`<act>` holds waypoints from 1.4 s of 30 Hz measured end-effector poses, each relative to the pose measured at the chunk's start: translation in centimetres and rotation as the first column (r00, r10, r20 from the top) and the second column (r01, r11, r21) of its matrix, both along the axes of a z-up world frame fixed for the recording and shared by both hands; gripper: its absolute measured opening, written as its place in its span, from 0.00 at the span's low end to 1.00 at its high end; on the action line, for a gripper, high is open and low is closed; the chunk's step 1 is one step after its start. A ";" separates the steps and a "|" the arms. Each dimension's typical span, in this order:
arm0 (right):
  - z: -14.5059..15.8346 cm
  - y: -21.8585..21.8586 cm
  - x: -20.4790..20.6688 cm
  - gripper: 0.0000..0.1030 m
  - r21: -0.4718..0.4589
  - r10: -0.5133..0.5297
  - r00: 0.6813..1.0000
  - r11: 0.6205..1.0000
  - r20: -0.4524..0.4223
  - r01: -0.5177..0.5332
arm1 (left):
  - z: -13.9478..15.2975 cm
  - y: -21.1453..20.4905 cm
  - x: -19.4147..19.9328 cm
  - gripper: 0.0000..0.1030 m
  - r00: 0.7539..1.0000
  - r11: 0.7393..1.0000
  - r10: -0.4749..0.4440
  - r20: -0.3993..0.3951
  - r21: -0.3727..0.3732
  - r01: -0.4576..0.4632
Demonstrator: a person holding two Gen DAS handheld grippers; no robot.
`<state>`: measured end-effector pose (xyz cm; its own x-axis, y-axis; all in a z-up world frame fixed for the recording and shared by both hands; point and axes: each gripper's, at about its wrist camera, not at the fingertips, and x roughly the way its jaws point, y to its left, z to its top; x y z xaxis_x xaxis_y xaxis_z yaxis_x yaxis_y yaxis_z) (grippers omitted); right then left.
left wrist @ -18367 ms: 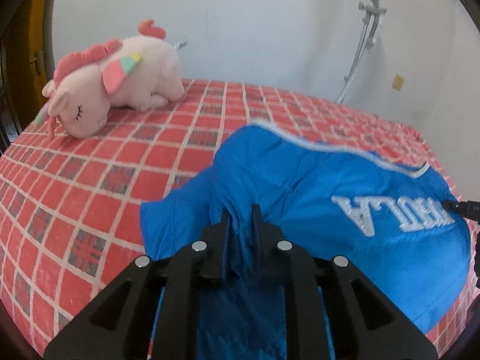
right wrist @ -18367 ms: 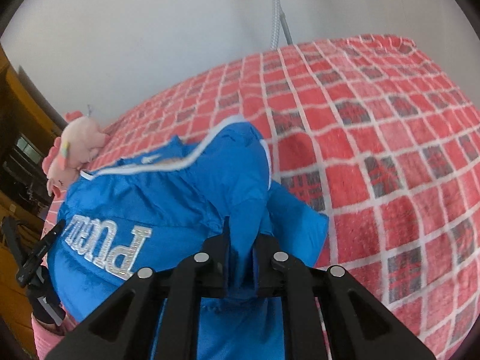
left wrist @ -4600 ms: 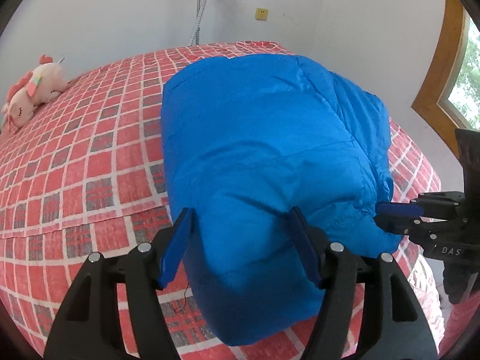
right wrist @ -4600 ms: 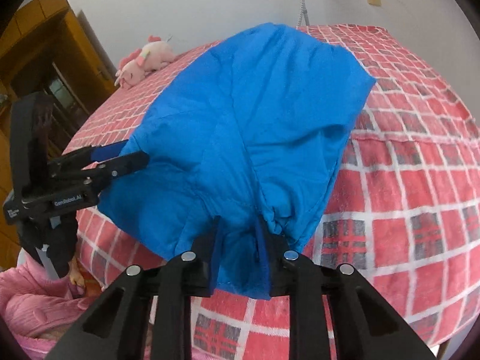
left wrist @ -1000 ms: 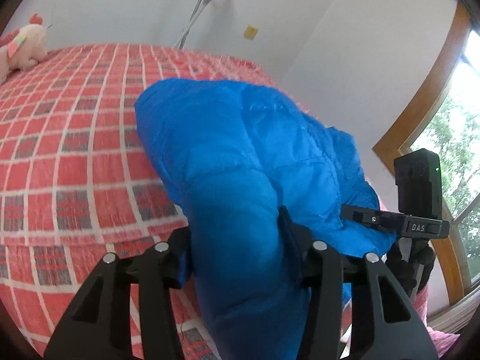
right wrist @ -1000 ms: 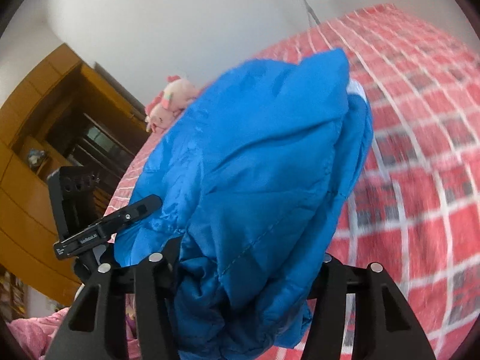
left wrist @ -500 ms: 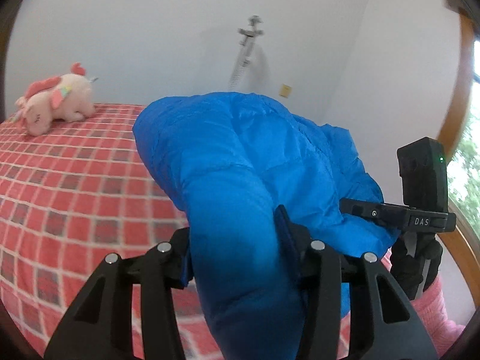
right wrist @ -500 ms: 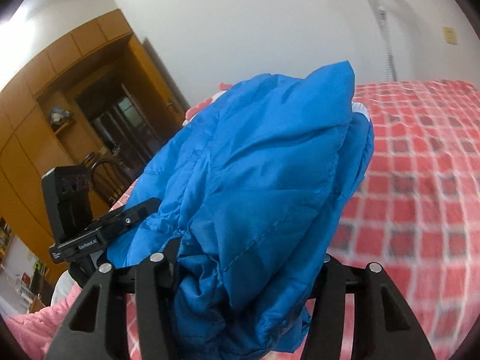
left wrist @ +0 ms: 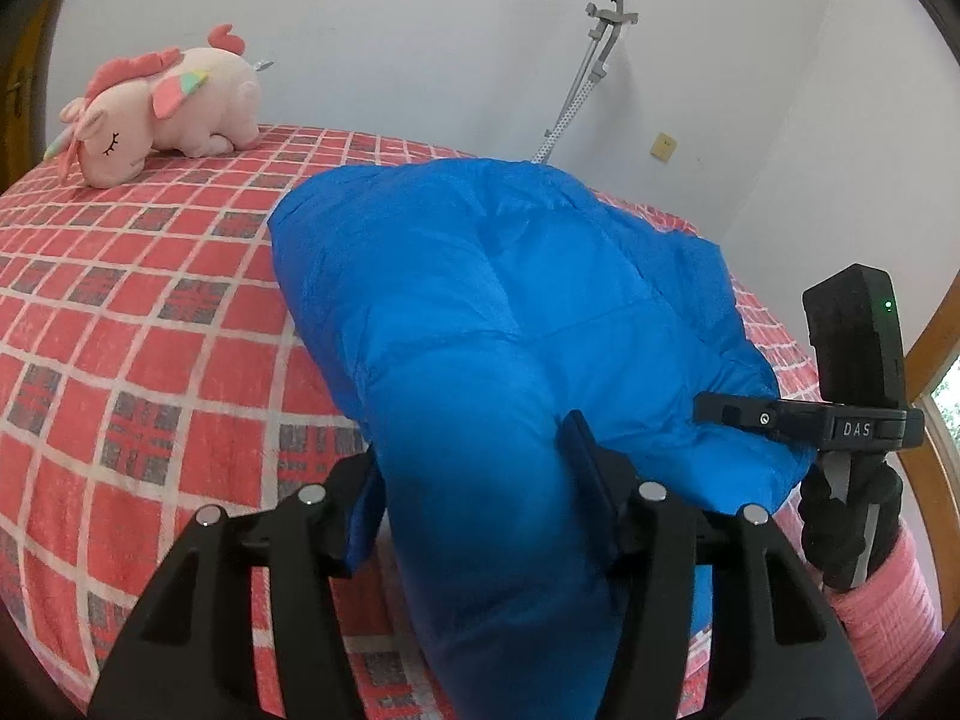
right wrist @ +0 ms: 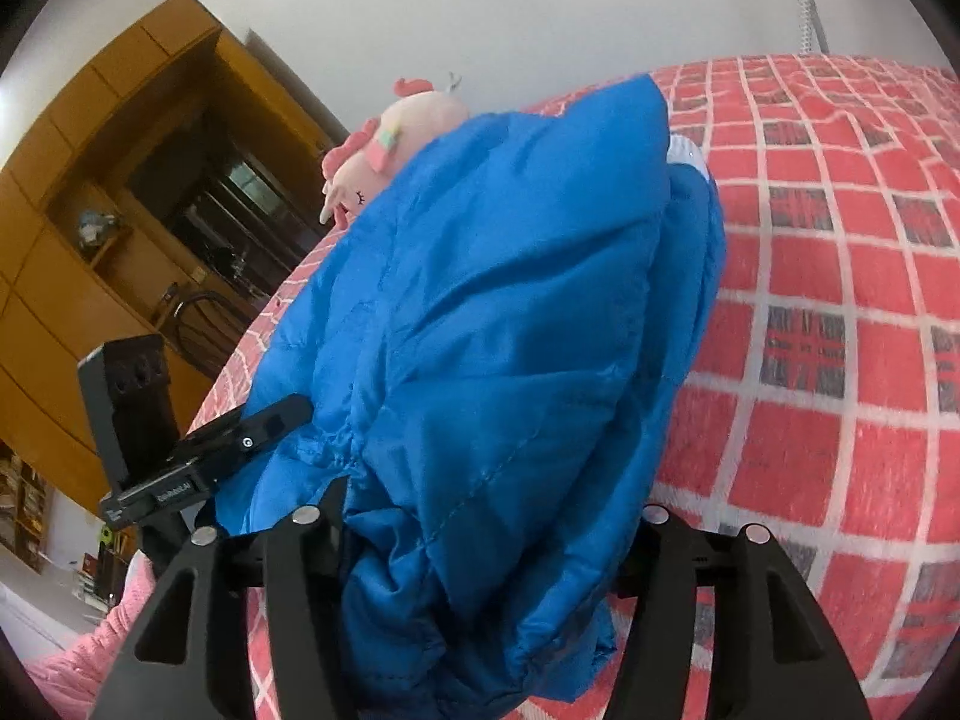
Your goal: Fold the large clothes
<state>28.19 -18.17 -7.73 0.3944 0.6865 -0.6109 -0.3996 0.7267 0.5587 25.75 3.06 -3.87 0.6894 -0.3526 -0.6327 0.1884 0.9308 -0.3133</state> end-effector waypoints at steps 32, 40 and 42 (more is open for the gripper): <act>0.9 -2.8 -6.4 0.81 -0.175 -0.192 0.981 0.967 -0.017 0.186 | 0.5 0.5 -5.5 0.77 0.995 0.991 0.093 -0.042 0.100 -0.088; 2.4 -1.5 -10.9 0.96 -0.265 -0.228 0.973 0.936 0.044 0.232 | 1.3 -1.4 -9.6 0.87 0.994 0.978 0.109 -0.031 0.180 -0.102; 2.2 -0.9 -11.9 0.96 -0.304 -0.230 0.972 0.924 0.042 0.231 | 1.2 -1.6 -10.5 0.92 0.992 0.976 0.121 -0.022 0.183 -0.115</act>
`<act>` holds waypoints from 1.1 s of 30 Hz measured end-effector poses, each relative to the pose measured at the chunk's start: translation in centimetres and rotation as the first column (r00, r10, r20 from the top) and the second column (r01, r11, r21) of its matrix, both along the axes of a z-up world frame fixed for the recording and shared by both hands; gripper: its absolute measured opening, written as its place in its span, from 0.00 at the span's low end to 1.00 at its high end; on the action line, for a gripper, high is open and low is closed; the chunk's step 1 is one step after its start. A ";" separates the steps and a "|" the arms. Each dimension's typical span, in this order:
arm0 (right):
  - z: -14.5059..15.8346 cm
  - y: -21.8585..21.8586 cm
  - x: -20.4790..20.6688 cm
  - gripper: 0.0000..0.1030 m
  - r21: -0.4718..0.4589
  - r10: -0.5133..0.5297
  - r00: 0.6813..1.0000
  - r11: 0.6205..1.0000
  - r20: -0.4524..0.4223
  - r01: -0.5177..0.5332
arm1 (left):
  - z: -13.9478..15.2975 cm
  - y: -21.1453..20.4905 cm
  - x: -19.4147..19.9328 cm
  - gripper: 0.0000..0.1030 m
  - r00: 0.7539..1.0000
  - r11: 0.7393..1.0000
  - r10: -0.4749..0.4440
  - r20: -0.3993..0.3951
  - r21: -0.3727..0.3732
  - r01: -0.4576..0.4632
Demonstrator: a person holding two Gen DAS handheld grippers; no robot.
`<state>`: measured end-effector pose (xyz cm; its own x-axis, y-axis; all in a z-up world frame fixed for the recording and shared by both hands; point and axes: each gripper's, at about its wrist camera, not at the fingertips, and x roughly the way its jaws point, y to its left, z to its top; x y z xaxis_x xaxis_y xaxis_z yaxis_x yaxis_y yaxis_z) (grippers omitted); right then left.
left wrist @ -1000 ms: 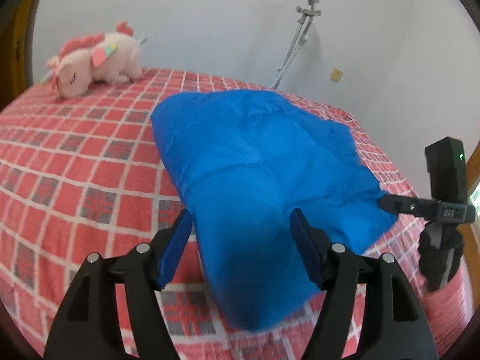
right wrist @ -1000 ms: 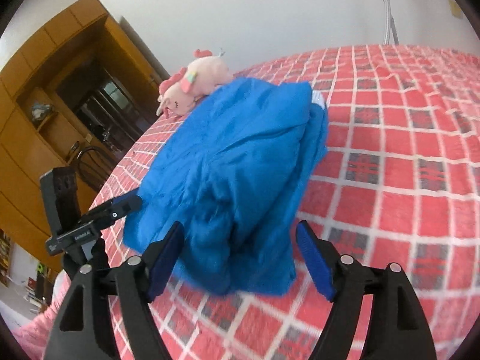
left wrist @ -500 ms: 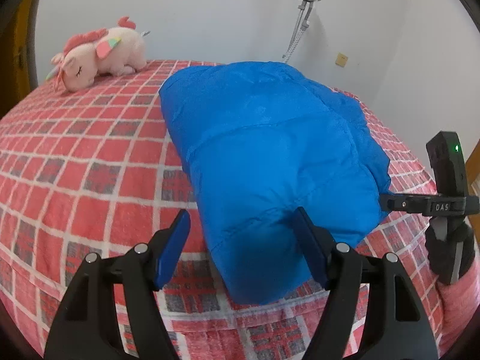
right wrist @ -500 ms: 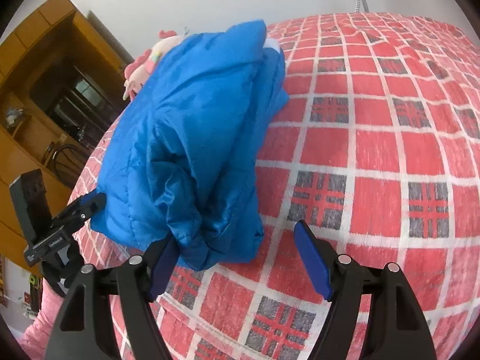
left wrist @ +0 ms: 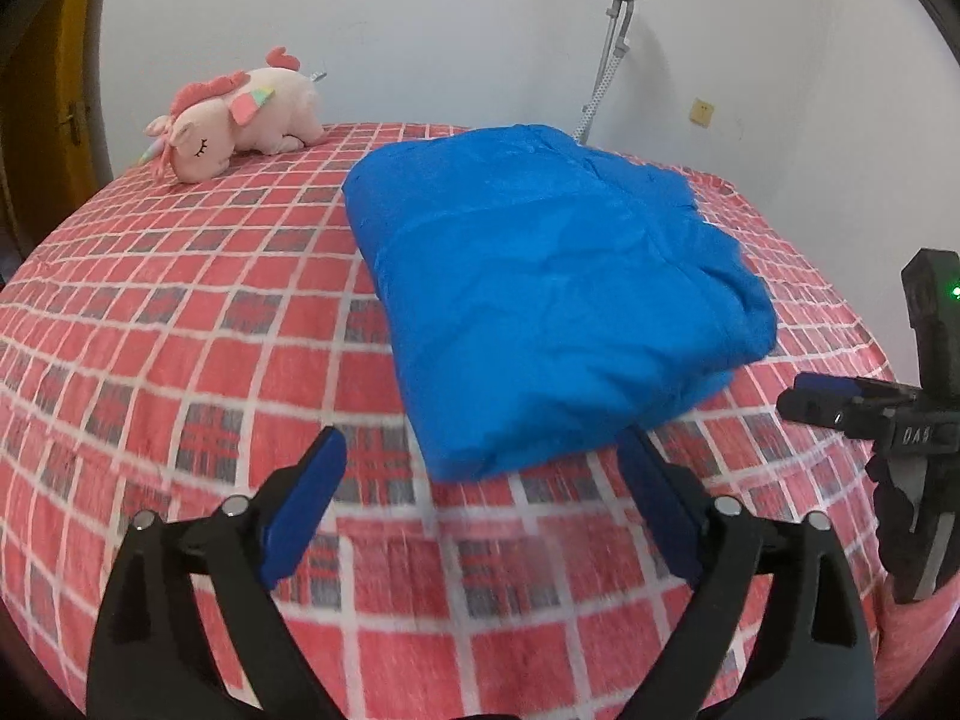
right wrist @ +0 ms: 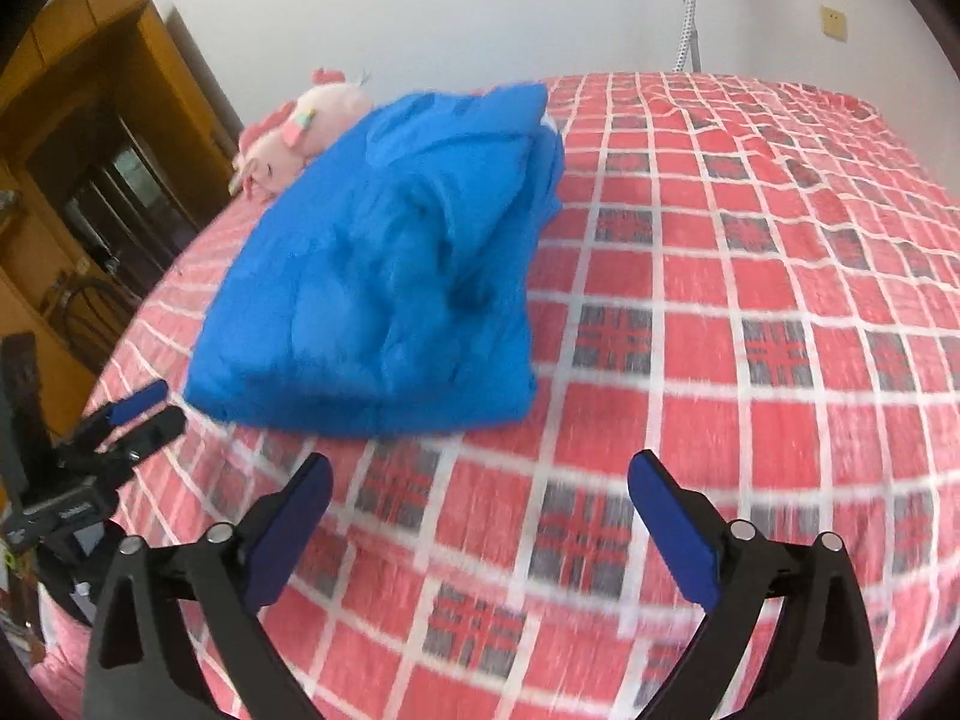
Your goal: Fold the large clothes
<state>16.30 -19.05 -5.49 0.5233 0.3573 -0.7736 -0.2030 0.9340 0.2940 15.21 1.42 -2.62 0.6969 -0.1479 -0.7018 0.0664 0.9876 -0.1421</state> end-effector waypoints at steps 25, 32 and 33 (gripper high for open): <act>3.3 1.4 -7.7 0.96 -0.006 0.040 0.995 0.999 0.087 -0.040 | 2.8 -1.4 -7.7 0.93 0.993 0.990 0.103 0.052 0.087 -0.107; 4.8 2.0 -9.4 0.96 -0.023 0.056 0.990 0.998 0.126 -0.054 | 4.2 -2.0 -9.2 0.93 0.992 0.988 0.100 0.081 0.108 -0.108; 4.9 2.0 -9.6 0.96 -0.023 0.060 0.990 0.998 0.130 -0.057 | 4.3 -2.1 -9.3 0.93 0.992 0.988 0.100 0.083 0.108 -0.108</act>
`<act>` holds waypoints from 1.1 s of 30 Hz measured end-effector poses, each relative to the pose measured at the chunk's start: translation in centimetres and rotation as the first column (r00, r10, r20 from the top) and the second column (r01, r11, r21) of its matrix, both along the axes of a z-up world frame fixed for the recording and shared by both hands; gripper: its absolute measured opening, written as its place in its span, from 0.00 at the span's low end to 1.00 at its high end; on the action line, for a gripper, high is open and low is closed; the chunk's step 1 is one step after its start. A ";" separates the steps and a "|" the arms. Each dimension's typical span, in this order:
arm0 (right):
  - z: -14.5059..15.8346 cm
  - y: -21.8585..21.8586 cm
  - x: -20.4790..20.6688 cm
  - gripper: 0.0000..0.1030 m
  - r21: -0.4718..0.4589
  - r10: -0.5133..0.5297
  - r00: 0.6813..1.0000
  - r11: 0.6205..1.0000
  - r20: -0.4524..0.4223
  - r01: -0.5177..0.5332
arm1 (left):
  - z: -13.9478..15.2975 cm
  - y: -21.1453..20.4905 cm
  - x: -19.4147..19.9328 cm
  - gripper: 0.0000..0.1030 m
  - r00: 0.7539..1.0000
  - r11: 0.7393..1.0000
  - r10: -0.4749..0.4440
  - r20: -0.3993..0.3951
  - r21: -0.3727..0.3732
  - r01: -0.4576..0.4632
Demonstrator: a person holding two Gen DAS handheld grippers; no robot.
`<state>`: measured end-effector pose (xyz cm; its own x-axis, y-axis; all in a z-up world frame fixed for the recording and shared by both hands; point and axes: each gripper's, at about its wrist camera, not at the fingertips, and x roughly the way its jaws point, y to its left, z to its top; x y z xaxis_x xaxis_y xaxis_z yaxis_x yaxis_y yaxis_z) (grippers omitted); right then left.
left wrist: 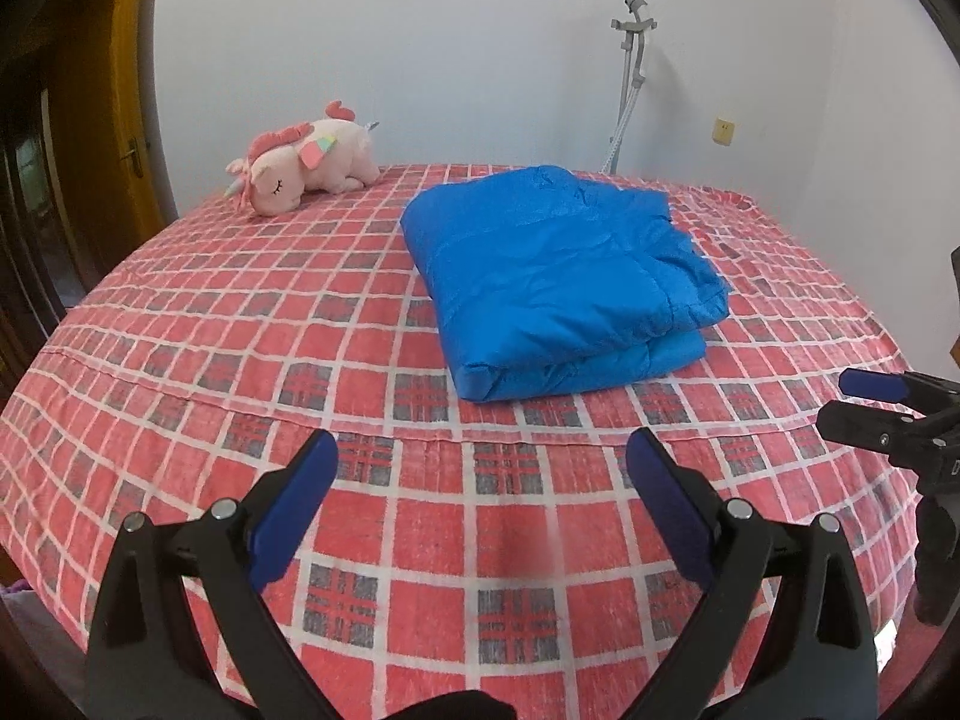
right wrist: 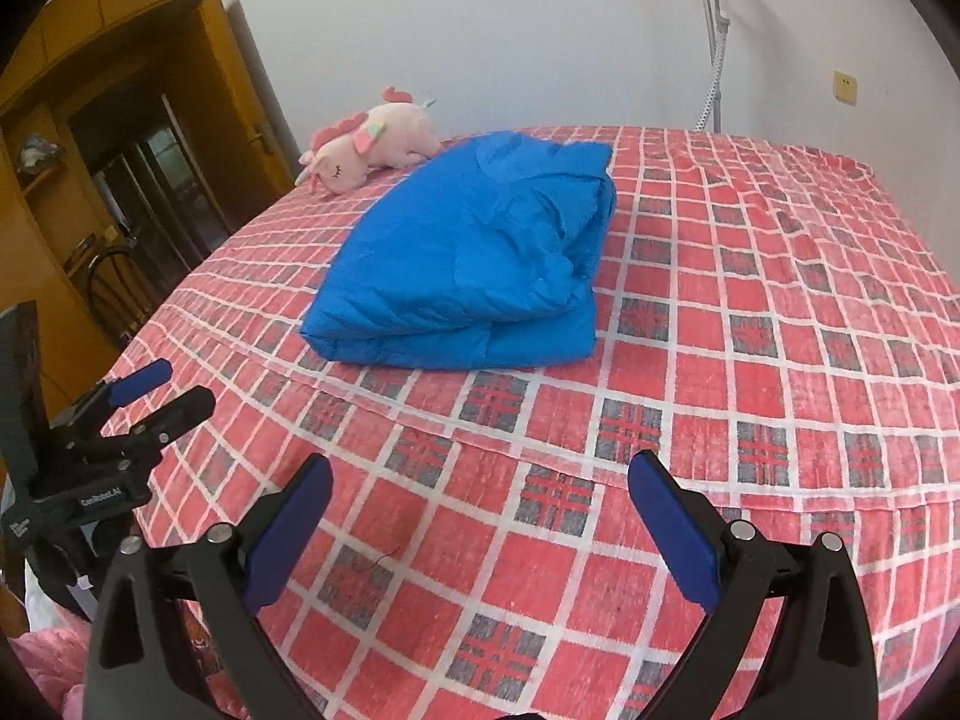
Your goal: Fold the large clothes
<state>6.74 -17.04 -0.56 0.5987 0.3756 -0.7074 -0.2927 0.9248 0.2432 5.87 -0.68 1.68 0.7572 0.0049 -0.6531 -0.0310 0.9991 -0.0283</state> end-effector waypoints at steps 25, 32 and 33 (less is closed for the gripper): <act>0.7 0.6 -1.1 0.96 -0.006 0.019 1.000 1.000 0.016 -0.018 | 0.5 -0.6 -1.0 0.93 1.000 1.000 -0.002 0.002 0.006 0.002; 0.7 0.7 -1.1 0.96 -0.006 0.017 1.000 1.000 0.016 -0.017 | 0.6 -0.6 -0.8 0.93 1.000 1.000 -0.006 -0.001 0.007 0.006; 0.7 0.7 -1.1 0.96 -0.006 0.017 1.000 1.000 0.016 -0.017 | 0.6 -0.6 -0.8 0.93 1.000 1.000 -0.005 0.000 0.007 0.005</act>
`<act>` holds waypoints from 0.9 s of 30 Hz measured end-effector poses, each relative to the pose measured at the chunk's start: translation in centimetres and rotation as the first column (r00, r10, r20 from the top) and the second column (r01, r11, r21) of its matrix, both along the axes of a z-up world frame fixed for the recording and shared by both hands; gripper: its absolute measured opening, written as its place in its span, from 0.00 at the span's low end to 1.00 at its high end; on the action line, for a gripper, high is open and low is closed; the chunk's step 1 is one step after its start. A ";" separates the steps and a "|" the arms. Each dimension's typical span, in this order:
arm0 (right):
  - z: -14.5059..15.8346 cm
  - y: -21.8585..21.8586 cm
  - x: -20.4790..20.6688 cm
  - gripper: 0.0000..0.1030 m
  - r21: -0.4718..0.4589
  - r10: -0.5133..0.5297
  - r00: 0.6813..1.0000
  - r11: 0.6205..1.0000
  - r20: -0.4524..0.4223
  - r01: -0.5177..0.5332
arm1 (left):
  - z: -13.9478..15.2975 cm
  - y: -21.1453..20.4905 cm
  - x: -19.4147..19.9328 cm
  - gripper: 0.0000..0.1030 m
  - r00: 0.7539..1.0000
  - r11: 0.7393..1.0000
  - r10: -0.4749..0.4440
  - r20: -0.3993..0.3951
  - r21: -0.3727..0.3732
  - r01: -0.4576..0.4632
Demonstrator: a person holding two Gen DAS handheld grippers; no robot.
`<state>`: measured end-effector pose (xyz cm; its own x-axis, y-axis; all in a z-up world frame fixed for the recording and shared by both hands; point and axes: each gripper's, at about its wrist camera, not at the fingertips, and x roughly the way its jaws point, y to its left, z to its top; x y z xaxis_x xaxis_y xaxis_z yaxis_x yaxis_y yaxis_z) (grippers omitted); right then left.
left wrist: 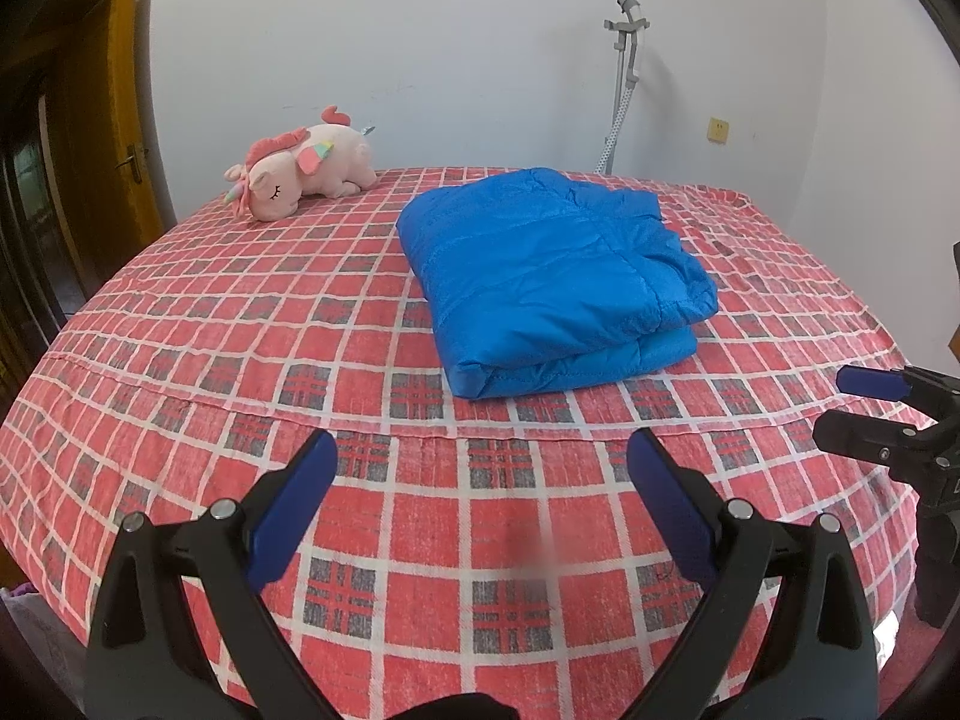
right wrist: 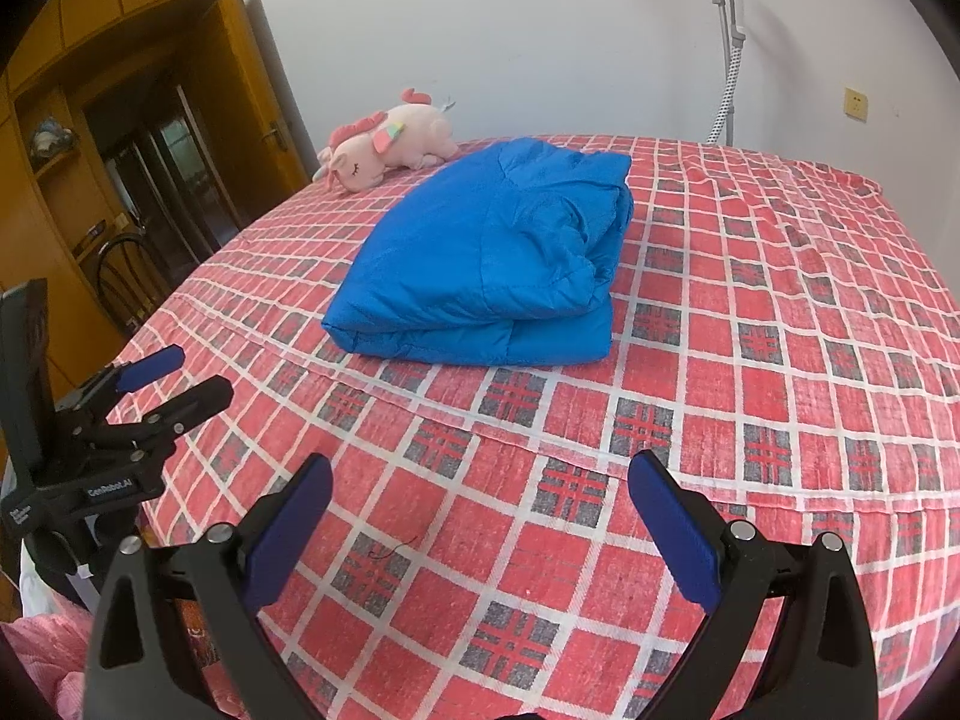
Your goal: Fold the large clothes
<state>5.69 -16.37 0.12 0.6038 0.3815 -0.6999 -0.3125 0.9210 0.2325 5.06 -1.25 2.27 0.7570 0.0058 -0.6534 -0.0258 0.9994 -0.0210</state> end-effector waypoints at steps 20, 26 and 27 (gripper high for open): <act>-0.1 -0.1 0.1 0.96 -0.006 0.003 1.000 1.000 0.002 -0.003 | -0.1 0.0 0.2 0.93 1.000 1.000 -0.013 0.002 0.001 0.013; -0.1 0.1 0.1 0.96 -0.007 0.002 1.000 1.000 0.001 -0.002 | -0.2 0.0 0.2 0.93 1.000 1.000 -0.014 0.001 0.002 0.014; 0.0 0.0 0.1 0.96 -0.008 0.002 1.000 1.000 0.001 -0.002 | -0.2 0.0 0.2 0.93 1.000 1.000 -0.016 0.000 0.001 0.016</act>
